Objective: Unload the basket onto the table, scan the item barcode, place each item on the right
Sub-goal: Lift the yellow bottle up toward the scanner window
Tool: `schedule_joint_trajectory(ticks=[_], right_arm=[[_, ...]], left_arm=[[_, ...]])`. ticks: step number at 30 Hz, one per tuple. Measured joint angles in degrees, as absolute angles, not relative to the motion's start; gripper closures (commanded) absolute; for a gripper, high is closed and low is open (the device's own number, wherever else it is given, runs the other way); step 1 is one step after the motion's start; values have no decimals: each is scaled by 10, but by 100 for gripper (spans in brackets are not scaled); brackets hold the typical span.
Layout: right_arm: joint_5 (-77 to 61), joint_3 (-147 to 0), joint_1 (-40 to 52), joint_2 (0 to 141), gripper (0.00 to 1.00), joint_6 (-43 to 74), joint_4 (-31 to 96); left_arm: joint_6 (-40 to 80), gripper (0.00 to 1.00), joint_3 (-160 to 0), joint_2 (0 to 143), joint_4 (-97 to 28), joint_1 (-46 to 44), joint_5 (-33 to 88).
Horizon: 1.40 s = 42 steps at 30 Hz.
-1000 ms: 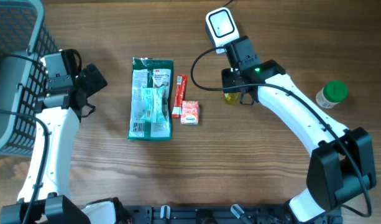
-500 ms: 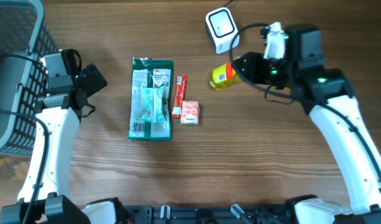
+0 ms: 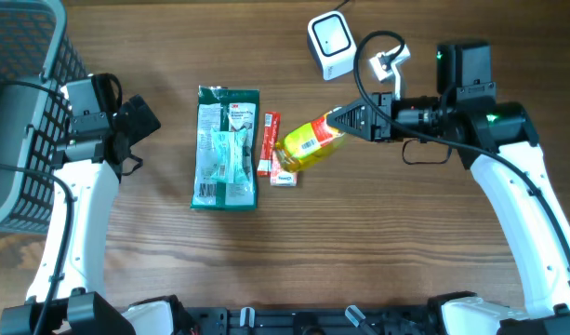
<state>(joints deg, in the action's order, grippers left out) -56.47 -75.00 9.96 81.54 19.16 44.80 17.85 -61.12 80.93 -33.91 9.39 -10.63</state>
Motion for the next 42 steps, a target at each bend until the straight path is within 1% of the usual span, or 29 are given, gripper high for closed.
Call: schedule_joint_trajectory(ticks=[6,11,14,19,21,26,30,36,37,39,42], right_arm=[[-331,-750,99,815,96,159,454],[-250,-789,99,819,96,135,485],[-214,-868,99,830,96,124,512],[-148,-1072,99,865,96,89,605],[-131,-1119,100,887,96,73,610],[-68,-1139,116,943,96,27,574],[16,-1139,157,1009,96,-20,538],[156,-1138,225,1091,96,-94,459],[206,-1138,246,1118,96,-119,432],[244,-1138,263,1143,96,-137,412],[327,-1138,290,1195,96,-178,348]], left_arm=[[178,0,-611,809,-339,94,-106],[178,0,-611,809,-339,94,-106],[178,0,-611,809,-339,94,-106],[178,0,-611,809,-339,94,-106],[178,0,-611,809,-339,94,-106],[178,0,-611,809,-339,94,-106],[178,0,-611,809,-339,94,-106],[178,0,-611,809,-339,94,-106],[178,0,-611,809,-339,94,-106],[178,0,-611,809,-339,94,-106],[178,0,-611,809,-339,94,-106]])
